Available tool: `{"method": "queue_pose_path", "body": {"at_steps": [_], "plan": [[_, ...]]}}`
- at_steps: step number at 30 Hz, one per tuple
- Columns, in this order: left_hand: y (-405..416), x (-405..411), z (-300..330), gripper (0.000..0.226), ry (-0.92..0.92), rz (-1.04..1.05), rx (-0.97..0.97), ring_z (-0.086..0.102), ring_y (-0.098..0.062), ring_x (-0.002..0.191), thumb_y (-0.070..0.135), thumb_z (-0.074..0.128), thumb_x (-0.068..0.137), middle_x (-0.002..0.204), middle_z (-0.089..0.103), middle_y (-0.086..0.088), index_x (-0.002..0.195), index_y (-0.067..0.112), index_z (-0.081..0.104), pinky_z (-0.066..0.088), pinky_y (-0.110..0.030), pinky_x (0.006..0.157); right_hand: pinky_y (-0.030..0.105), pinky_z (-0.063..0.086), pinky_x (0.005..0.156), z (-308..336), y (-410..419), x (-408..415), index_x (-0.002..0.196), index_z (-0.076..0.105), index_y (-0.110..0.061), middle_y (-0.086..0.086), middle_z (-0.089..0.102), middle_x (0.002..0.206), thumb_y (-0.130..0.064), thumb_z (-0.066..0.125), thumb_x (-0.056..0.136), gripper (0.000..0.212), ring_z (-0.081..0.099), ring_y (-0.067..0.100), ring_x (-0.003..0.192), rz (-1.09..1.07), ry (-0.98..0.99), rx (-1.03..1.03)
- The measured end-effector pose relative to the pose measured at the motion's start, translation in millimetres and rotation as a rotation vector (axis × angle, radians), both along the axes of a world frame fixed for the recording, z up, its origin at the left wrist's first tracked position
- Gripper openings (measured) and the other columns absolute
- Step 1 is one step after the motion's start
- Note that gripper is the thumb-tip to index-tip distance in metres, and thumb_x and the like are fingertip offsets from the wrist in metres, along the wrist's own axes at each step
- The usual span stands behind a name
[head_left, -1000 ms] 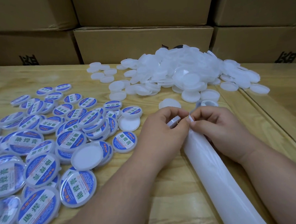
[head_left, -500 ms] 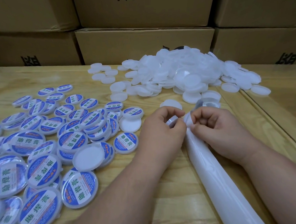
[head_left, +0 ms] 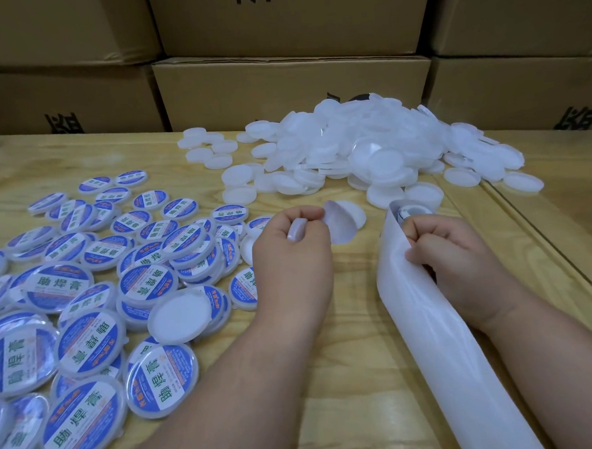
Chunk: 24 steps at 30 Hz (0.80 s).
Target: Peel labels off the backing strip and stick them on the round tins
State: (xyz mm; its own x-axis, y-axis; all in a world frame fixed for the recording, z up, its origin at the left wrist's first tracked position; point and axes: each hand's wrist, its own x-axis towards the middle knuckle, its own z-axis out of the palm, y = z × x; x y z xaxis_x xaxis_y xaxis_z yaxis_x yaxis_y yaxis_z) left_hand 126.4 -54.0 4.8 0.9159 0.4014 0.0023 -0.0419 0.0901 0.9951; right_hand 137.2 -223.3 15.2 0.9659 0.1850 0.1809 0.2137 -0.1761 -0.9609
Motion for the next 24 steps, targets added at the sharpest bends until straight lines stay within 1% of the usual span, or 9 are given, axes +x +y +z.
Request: {"method": "queue_pose_path", "body": {"at_steps": [2,4,6,8,12,14,17,20,24], "plan": [[-1,-1,0,0.026,-0.005,-0.003,0.013,0.057,-0.001,0.056,0.03,0.053,0.071,0.066,0.067,0.021,0.085,0.043,0.07,0.057,-0.031,0.059,0.022,0.025,0.045,-3,2,1,0.054,0.037,-0.009,0.003,0.031,0.049,-0.014,0.047,0.076,0.025,0.028,0.014,0.047,-0.046,-0.009,0.1],[-3,-2,1,0.025,-0.018,-0.024,0.035,0.055,-0.002,0.055,0.029,0.052,0.071,0.065,0.065,0.022,0.083,0.042,0.07,0.053,-0.025,0.053,0.022,0.03,0.044,-6,4,1,0.055,0.049,-0.017,0.003,0.037,0.049,-0.021,0.054,0.084,0.03,0.033,0.017,0.045,-0.132,-0.045,0.158],[-5,-2,1,0.026,-0.021,-0.049,0.061,0.055,-0.003,0.054,0.028,0.052,0.071,0.064,0.065,0.02,0.083,0.04,0.071,0.05,-0.022,0.051,0.027,0.033,0.047,-7,7,3,0.063,0.06,-0.026,0.006,0.042,0.054,-0.031,0.061,0.089,0.026,0.036,0.019,0.049,-0.202,-0.119,0.136],[-6,-2,1,0.026,-0.024,-0.07,0.084,0.054,-0.005,0.054,0.028,0.051,0.07,0.065,0.066,0.017,0.085,0.038,0.071,0.048,-0.022,0.05,0.026,0.038,0.048,-8,8,4,0.07,0.064,-0.029,0.008,0.049,0.056,-0.032,0.065,0.089,0.019,0.042,0.017,0.051,-0.218,-0.203,0.092],[-6,-3,1,0.025,-0.034,-0.077,0.078,0.053,-0.008,0.054,0.027,0.052,0.07,0.063,0.065,0.014,0.085,0.033,0.071,0.044,-0.021,0.047,0.016,0.043,0.058,-11,11,4,0.079,0.057,-0.032,-0.007,0.061,0.072,-0.015,0.067,0.088,0.021,0.052,0.006,0.063,-0.17,-0.406,0.02],[-6,-3,1,0.025,-0.027,-0.069,0.059,0.054,-0.008,0.053,0.026,0.052,0.07,0.063,0.065,0.014,0.084,0.029,0.072,0.045,-0.02,0.046,0.015,0.044,0.065,-11,11,3,0.09,0.057,-0.036,-0.002,0.06,0.089,-0.003,0.058,0.089,0.033,0.055,0.007,0.074,-0.148,-0.537,-0.078],[-5,-2,1,0.027,-0.013,-0.061,0.045,0.055,-0.007,0.054,0.027,0.051,0.069,0.065,0.067,0.013,0.084,0.03,0.073,0.047,-0.02,0.048,0.018,0.043,0.067,-10,11,4,0.1,0.064,-0.027,-0.001,0.051,0.106,0.011,0.049,0.085,0.044,0.054,0.013,0.08,-0.097,-0.695,-0.251],[-5,-2,2,0.027,-0.014,-0.061,0.031,0.056,-0.008,0.054,0.027,0.051,0.07,0.064,0.067,0.01,0.084,0.031,0.073,0.049,-0.021,0.049,0.022,0.043,0.066,-11,11,5,0.095,0.072,-0.019,-0.002,0.048,0.11,0.013,0.052,0.085,0.039,0.055,0.016,0.078,-0.049,-0.711,-0.316],[-3,-3,2,0.027,-0.013,-0.075,0.007,0.056,-0.009,0.058,0.026,0.053,0.069,0.063,0.064,0.012,0.084,0.034,0.073,0.049,-0.023,0.052,0.015,0.044,0.065,-11,12,5,0.09,0.072,-0.028,-0.009,0.052,0.107,0.009,0.069,0.082,0.038,0.055,0.008,0.078,-0.125,-0.618,-0.287]]}}
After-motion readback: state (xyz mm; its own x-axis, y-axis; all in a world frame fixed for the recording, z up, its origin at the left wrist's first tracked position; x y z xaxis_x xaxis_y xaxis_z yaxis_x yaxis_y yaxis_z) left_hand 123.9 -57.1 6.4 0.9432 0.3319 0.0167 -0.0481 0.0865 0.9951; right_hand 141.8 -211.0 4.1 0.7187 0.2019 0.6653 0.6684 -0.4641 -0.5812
